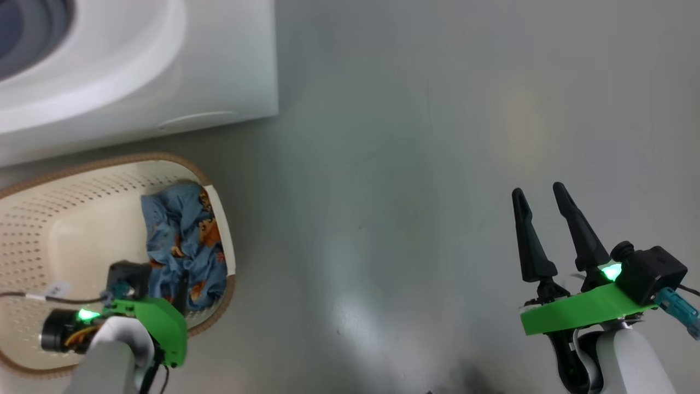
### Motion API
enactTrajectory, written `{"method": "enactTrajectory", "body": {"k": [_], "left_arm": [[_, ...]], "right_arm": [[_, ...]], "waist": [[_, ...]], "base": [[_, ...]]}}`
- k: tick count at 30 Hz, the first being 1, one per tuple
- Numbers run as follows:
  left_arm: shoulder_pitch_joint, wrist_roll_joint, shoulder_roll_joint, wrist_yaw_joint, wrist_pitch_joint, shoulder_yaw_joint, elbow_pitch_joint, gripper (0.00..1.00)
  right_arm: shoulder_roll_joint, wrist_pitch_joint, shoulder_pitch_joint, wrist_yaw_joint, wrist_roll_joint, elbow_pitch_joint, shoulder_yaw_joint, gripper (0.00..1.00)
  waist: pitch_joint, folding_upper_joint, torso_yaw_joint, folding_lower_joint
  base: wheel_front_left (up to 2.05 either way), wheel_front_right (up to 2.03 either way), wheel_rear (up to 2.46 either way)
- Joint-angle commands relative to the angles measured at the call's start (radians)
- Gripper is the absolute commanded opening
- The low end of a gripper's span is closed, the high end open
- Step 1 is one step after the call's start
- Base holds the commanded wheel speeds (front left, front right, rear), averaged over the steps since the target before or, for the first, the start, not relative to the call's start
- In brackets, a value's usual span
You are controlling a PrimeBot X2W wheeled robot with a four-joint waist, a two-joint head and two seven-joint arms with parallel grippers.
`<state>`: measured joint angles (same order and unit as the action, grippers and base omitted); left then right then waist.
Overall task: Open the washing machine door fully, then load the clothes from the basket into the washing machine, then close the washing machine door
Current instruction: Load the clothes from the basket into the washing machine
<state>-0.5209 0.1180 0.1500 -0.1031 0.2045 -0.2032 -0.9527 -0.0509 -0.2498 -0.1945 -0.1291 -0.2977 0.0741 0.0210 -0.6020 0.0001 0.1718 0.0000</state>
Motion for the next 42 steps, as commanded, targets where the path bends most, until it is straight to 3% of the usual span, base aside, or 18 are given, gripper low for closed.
{"method": "enactTrajectory", "body": {"k": [1, 12, 24, 28, 42], "left_arm": [[-0.032, -0.011, 0.045, -0.008, -0.003, 0.017, -0.026, 1.00], [-0.202, 0.092, 0.109, -0.026, -0.161, 0.052, -0.231, 1.00], [-0.284, 0.246, 0.136, -0.027, -0.276, -0.018, -0.236, 1.00], [-0.321, 0.260, 0.161, -0.027, -0.292, -0.036, -0.256, 1.00], [-0.381, 0.254, 0.158, 0.006, -0.300, -0.071, -0.320, 1.00]], "right_arm": [[0.000, -0.012, -0.006, -0.002, -0.016, -0.027, 0.029, 1.00], [0.001, -0.012, -0.051, -0.002, -0.063, -0.038, 0.079, 1.00], [0.001, -0.012, -0.070, -0.002, -0.089, -0.047, 0.091, 1.00], [0.001, -0.012, -0.076, -0.002, -0.090, -0.052, 0.096, 1.00], [0.001, -0.012, -0.087, -0.002, -0.079, -0.059, 0.109, 1.00]], "waist": [[-0.075, -0.0001, 0.050, 0.0000], [-0.169, -0.0001, 0.118, 0.0000], [-0.240, -0.0001, 0.163, 0.0000], [-0.261, -0.0001, 0.167, 0.0000], [-0.293, -0.0001, 0.164, 0.0000]], "base": [[0.00, 0.00, 0.00], [0.00, 0.00, 0.00], [0.00, 0.00, 0.00], [0.00, 0.00, 0.00], [0.00, 0.00, 0.00]]}}
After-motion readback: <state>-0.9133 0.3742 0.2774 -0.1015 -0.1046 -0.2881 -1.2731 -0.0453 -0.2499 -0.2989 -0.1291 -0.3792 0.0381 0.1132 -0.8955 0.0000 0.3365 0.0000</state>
